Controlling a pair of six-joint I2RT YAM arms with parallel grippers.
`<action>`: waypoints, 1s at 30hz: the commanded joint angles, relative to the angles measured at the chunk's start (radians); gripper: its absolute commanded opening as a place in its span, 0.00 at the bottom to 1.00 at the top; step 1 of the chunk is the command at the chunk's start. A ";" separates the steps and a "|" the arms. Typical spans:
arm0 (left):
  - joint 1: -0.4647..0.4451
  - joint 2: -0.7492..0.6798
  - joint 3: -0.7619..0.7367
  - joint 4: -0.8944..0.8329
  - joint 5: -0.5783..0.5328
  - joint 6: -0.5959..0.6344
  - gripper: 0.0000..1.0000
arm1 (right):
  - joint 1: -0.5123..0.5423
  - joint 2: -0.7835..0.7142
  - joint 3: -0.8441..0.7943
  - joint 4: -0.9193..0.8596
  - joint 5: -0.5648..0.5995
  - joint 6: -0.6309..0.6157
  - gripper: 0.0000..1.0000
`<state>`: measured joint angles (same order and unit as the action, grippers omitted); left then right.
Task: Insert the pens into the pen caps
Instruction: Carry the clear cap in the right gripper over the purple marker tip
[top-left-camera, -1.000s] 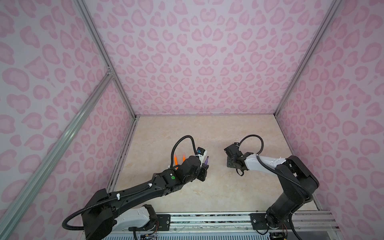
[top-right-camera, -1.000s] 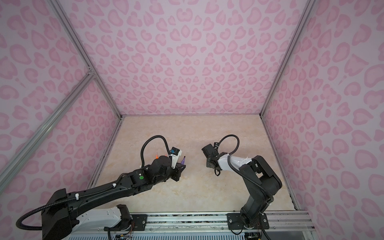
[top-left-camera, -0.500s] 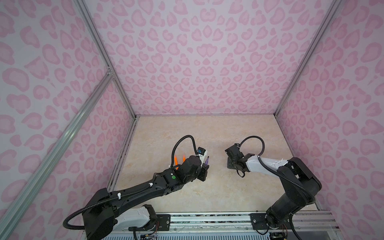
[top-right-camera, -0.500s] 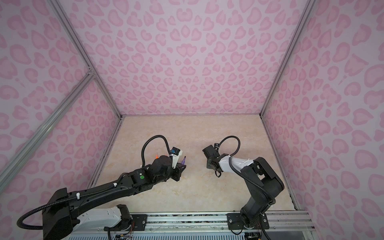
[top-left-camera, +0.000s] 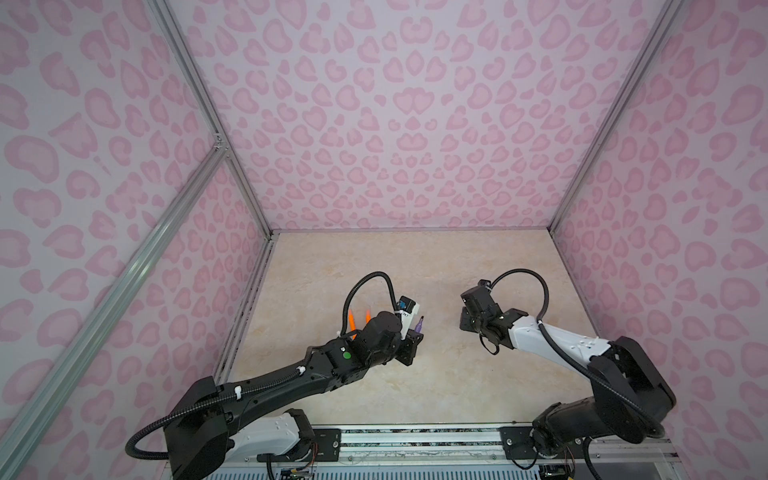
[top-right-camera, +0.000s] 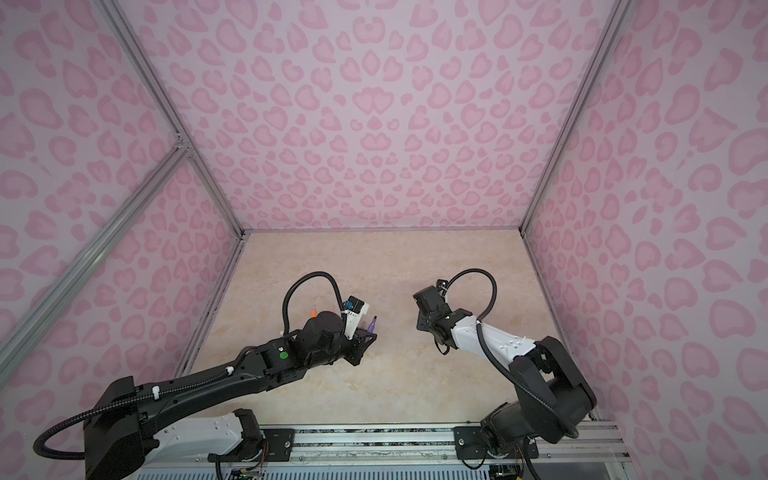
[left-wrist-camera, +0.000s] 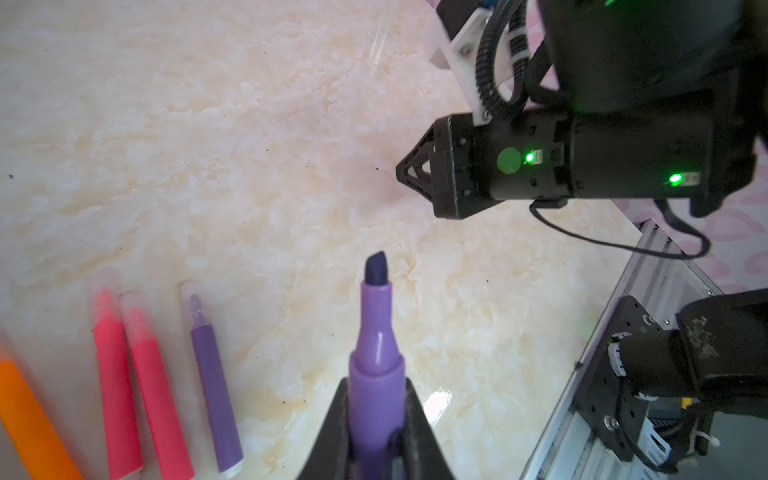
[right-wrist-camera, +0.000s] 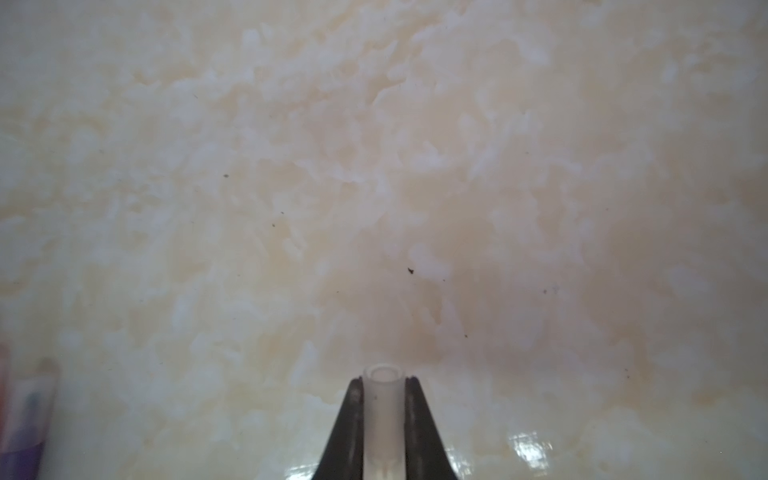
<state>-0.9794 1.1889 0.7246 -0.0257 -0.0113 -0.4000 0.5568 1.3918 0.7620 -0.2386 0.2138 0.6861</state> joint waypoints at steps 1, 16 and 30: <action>-0.007 -0.011 -0.009 0.077 0.077 0.030 0.03 | 0.011 -0.133 -0.042 0.076 -0.043 0.054 0.03; -0.051 0.012 -0.001 0.110 0.136 0.053 0.03 | 0.316 -0.483 -0.211 0.544 0.050 0.146 0.00; -0.051 -0.005 -0.011 0.105 0.089 0.044 0.03 | 0.426 -0.431 -0.267 0.681 0.130 0.223 0.00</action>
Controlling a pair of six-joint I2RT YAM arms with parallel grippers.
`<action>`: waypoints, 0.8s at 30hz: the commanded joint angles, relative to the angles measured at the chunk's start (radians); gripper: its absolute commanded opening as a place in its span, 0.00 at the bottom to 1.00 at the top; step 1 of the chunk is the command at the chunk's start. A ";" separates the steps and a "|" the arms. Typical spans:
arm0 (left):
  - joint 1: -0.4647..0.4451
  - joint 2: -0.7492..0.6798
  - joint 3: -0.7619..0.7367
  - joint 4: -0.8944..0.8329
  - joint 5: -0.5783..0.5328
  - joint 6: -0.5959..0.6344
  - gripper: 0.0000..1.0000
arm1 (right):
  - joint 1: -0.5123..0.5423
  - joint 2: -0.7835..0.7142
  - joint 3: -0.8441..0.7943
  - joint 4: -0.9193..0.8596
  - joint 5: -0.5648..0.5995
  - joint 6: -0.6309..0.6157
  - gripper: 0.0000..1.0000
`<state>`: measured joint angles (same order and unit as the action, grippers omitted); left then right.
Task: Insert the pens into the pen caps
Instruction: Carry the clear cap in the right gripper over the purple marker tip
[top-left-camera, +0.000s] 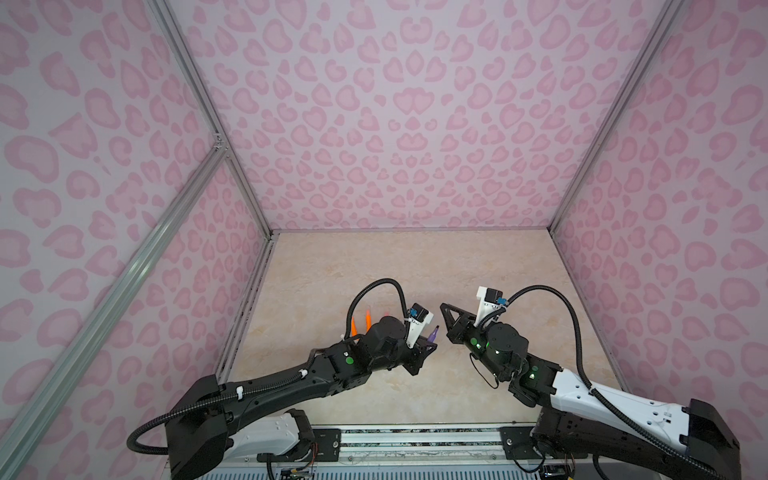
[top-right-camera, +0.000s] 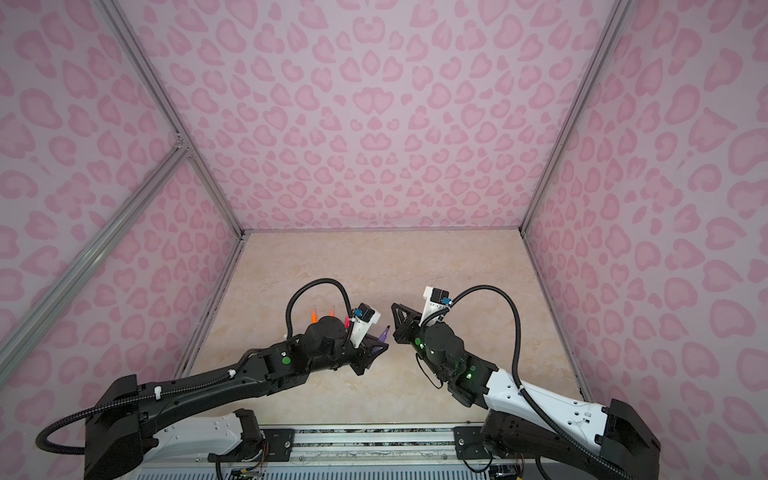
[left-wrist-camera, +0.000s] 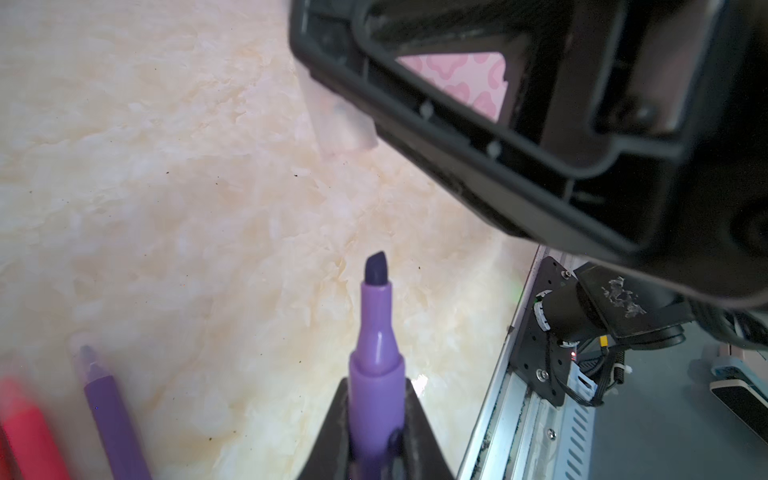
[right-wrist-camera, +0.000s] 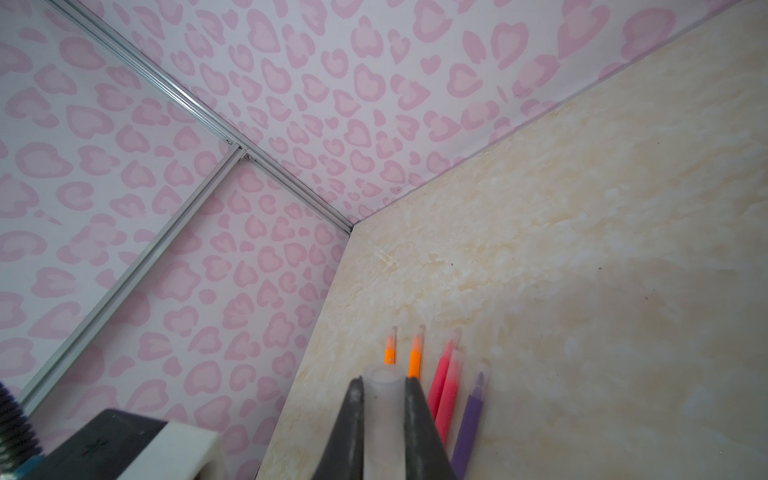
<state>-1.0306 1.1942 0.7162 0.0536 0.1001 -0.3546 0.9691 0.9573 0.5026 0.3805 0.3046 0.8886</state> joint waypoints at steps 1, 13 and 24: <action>0.000 -0.013 -0.004 0.026 -0.026 -0.003 0.03 | 0.018 0.004 -0.010 0.065 0.043 0.023 0.00; 0.000 -0.027 -0.009 0.023 -0.062 -0.015 0.03 | 0.080 0.051 -0.035 0.143 0.078 0.039 0.00; 0.004 -0.041 -0.017 0.020 -0.096 -0.035 0.03 | 0.106 0.087 -0.024 0.166 0.068 0.036 0.00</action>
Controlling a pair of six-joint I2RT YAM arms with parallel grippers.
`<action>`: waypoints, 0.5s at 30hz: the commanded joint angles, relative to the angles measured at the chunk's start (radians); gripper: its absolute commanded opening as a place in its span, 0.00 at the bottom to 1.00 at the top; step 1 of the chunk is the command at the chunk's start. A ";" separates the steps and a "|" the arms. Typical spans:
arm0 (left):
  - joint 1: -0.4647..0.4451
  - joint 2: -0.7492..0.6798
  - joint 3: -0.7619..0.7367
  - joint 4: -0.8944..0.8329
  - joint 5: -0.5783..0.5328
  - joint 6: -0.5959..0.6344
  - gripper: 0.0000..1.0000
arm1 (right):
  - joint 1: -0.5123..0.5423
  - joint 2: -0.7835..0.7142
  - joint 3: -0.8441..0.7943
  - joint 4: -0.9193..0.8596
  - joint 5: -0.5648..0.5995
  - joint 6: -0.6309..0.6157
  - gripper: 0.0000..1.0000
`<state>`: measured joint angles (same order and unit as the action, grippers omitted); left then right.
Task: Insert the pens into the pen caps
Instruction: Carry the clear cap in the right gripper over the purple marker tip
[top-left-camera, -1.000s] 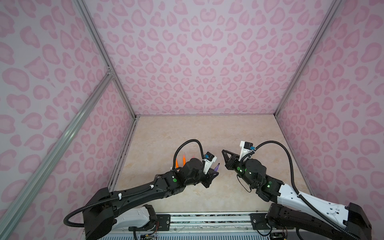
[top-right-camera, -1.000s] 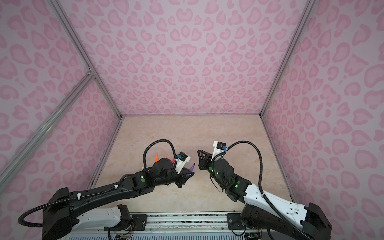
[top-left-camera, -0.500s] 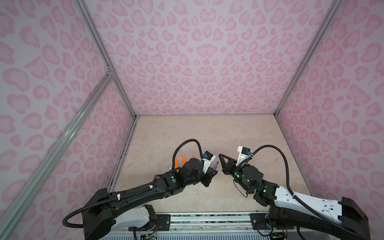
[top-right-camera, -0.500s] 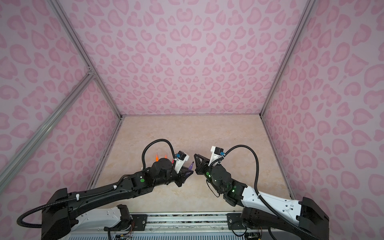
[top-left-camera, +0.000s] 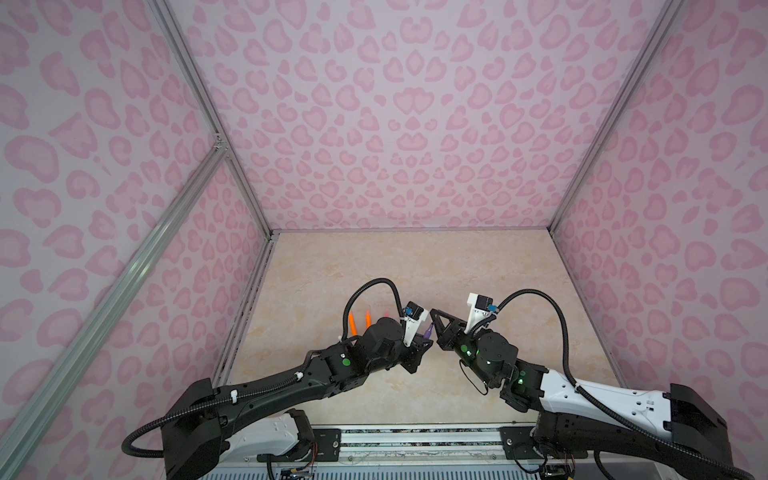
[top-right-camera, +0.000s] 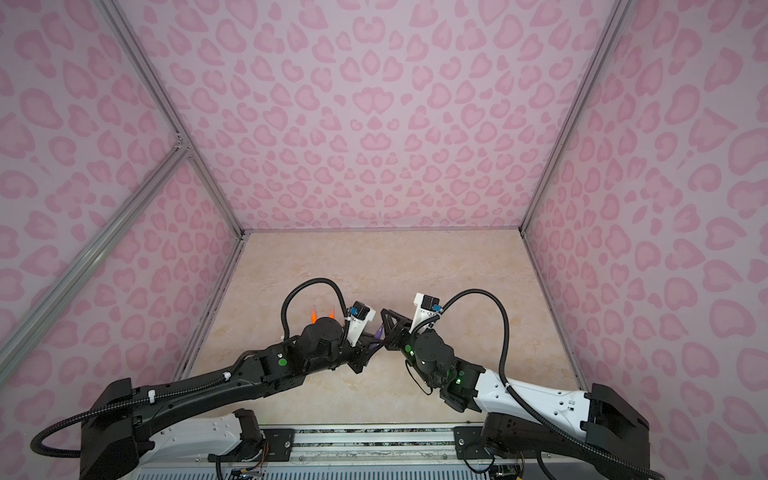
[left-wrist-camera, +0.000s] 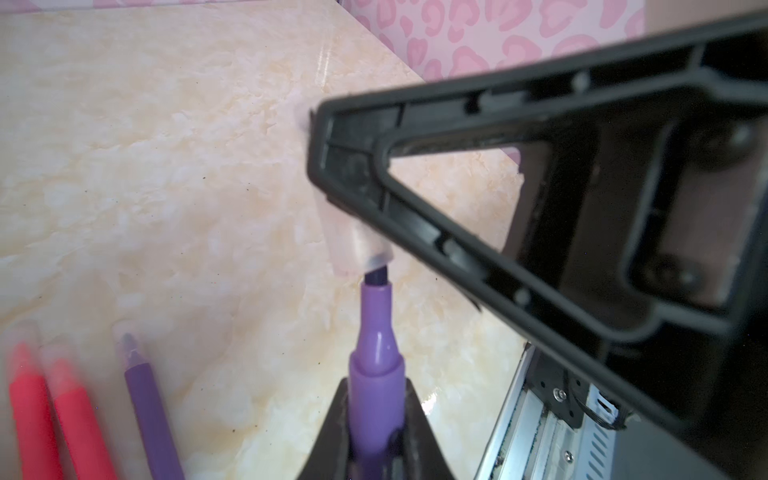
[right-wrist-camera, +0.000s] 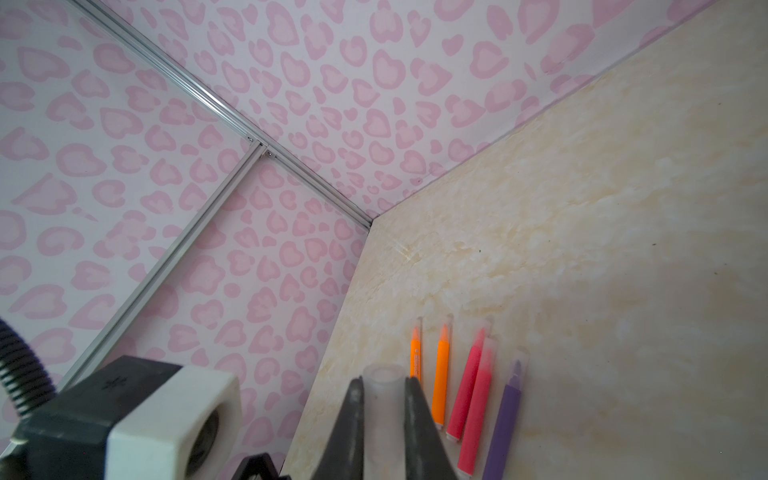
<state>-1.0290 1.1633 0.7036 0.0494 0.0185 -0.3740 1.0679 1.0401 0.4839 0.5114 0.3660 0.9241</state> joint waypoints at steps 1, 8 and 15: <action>0.005 -0.014 -0.006 0.025 -0.016 -0.017 0.03 | 0.010 0.007 -0.007 0.044 0.008 0.001 0.00; 0.021 -0.052 -0.033 0.038 -0.032 -0.034 0.03 | 0.028 0.022 0.002 0.042 0.012 -0.007 0.00; 0.036 -0.088 -0.057 0.055 -0.029 -0.047 0.03 | 0.059 0.067 0.000 0.126 -0.014 -0.019 0.00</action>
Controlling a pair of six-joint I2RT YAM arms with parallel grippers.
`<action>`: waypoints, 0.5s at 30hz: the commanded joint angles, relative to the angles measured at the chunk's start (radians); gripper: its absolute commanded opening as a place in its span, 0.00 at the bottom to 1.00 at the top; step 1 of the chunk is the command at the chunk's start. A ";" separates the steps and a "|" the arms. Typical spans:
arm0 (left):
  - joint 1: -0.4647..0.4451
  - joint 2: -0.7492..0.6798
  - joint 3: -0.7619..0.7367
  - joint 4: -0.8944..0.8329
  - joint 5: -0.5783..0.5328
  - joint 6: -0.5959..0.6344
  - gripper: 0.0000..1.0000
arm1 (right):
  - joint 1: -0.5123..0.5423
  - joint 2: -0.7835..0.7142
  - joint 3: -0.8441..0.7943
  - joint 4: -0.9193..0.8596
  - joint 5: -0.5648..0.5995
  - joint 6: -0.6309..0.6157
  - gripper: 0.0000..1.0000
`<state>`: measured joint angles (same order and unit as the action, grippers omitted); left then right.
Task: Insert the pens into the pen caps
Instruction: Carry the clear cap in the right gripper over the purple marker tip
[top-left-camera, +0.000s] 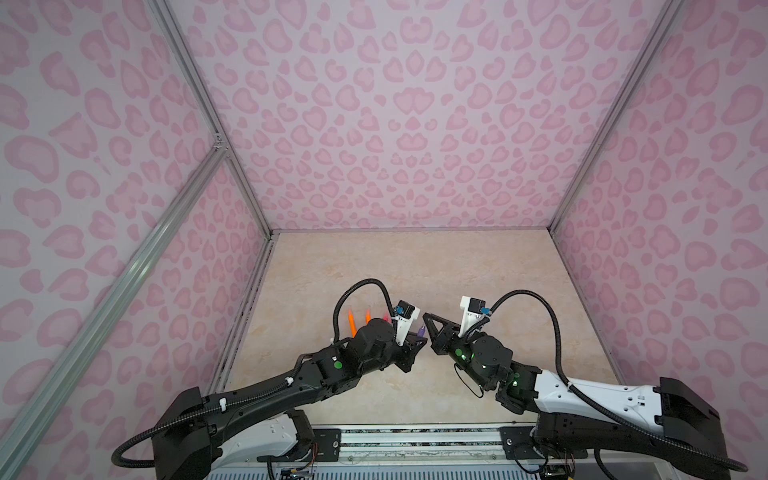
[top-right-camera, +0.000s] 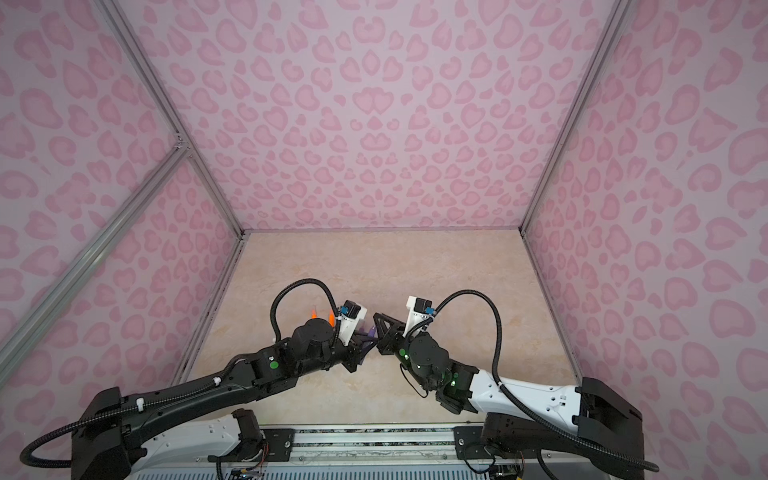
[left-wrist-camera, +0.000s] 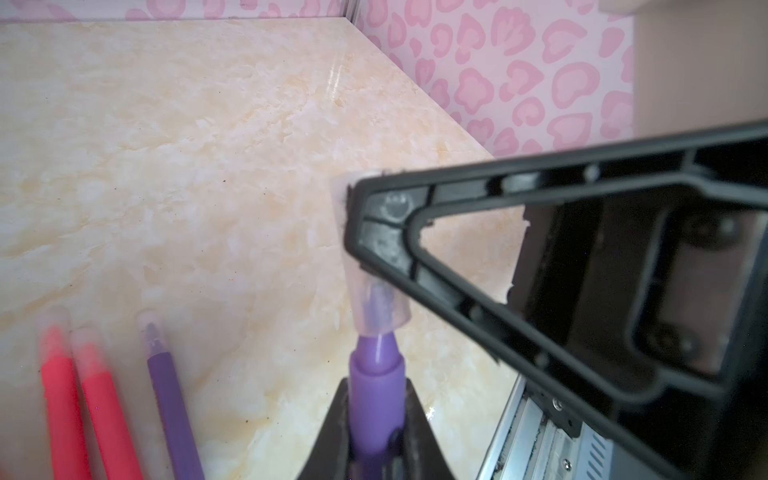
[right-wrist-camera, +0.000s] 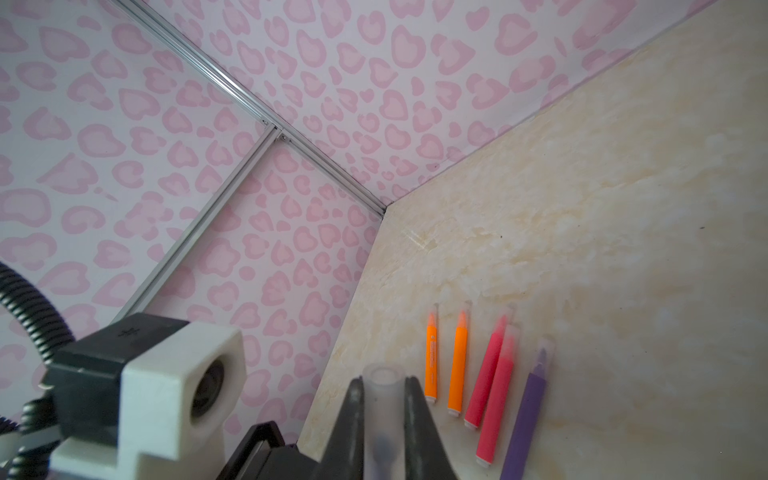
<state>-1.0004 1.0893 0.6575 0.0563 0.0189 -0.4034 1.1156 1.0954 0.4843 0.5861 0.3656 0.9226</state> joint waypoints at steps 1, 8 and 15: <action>0.011 -0.017 -0.013 0.052 -0.031 -0.021 0.03 | 0.019 0.015 -0.001 0.063 -0.016 -0.021 0.00; 0.020 -0.039 -0.029 0.060 -0.037 -0.034 0.03 | 0.079 0.042 -0.018 0.154 0.018 -0.051 0.00; 0.022 -0.059 -0.039 0.066 -0.033 -0.032 0.03 | 0.091 0.063 -0.007 0.150 0.038 -0.060 0.00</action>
<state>-0.9844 1.0344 0.6159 0.0658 0.0303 -0.4206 1.1980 1.1576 0.4747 0.6922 0.4477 0.8715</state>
